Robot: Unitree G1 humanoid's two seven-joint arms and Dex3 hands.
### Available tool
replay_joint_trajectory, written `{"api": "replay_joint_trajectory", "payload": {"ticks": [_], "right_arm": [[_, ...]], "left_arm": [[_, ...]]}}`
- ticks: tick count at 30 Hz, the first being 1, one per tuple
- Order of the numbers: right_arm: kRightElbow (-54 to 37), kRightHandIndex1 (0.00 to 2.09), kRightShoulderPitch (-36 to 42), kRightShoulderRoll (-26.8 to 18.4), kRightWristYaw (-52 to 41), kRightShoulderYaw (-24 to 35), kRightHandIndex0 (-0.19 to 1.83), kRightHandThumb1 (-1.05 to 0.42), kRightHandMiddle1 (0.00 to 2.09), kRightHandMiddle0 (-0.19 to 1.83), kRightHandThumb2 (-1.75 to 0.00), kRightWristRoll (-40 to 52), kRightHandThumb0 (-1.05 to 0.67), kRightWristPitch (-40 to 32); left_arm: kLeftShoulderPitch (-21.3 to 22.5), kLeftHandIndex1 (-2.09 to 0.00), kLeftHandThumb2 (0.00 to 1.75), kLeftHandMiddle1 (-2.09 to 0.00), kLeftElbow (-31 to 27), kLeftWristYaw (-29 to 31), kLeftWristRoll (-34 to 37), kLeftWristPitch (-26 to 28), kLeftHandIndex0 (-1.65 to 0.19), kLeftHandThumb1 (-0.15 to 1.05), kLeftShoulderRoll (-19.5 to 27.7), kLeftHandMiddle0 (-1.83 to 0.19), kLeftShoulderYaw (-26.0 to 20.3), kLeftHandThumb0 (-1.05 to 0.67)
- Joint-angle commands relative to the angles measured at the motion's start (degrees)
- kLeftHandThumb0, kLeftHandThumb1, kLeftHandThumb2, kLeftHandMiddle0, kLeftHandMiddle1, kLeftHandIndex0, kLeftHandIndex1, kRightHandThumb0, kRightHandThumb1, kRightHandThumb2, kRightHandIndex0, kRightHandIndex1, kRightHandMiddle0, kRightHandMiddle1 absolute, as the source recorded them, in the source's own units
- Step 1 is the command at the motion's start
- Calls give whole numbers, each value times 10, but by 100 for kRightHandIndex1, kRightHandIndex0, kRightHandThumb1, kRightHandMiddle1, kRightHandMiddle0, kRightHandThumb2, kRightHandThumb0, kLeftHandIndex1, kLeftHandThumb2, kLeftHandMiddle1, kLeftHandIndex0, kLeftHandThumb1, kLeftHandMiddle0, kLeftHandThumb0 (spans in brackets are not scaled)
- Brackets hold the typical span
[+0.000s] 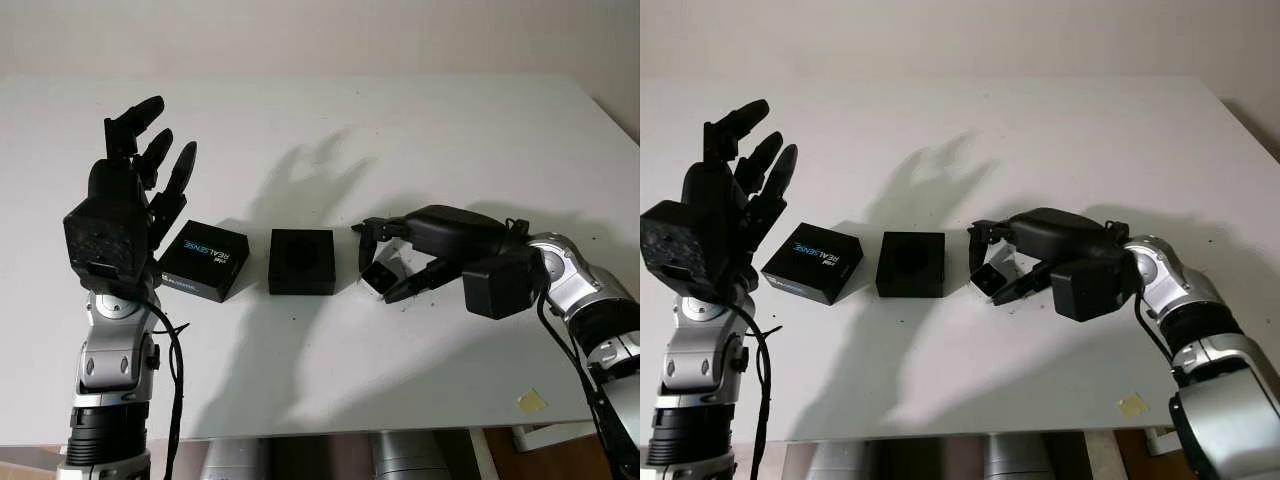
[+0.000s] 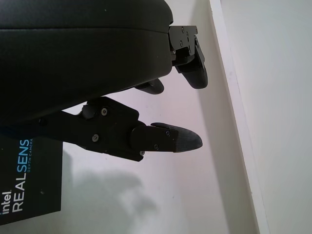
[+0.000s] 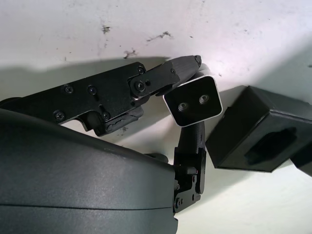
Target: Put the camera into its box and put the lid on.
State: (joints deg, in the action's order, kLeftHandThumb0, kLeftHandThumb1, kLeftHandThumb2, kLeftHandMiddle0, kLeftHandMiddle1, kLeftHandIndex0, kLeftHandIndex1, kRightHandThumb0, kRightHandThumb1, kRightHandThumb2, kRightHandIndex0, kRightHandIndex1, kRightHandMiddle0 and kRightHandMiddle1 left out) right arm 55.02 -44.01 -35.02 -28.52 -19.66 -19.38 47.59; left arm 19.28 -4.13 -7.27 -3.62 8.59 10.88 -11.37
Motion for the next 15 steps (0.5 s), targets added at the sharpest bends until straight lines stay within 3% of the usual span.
{"api": "replay_joint_trajectory", "payload": {"ticks": [1,15], "right_arm": [[-7,5,14,7,-15,13,34,-104,175,17,-8,18,-42,-18],[-10,6,48,29,-33,68,34,-100,170,24,-5,78,-41,-45]], "left_arm": [[-6,-90,27,-33,-12,2,3,-1,13,105,-2,-17,0,-46],[-11,-86,26,-31,-9,3,11,-15,13,105,-9,-19,1,-46]]}}
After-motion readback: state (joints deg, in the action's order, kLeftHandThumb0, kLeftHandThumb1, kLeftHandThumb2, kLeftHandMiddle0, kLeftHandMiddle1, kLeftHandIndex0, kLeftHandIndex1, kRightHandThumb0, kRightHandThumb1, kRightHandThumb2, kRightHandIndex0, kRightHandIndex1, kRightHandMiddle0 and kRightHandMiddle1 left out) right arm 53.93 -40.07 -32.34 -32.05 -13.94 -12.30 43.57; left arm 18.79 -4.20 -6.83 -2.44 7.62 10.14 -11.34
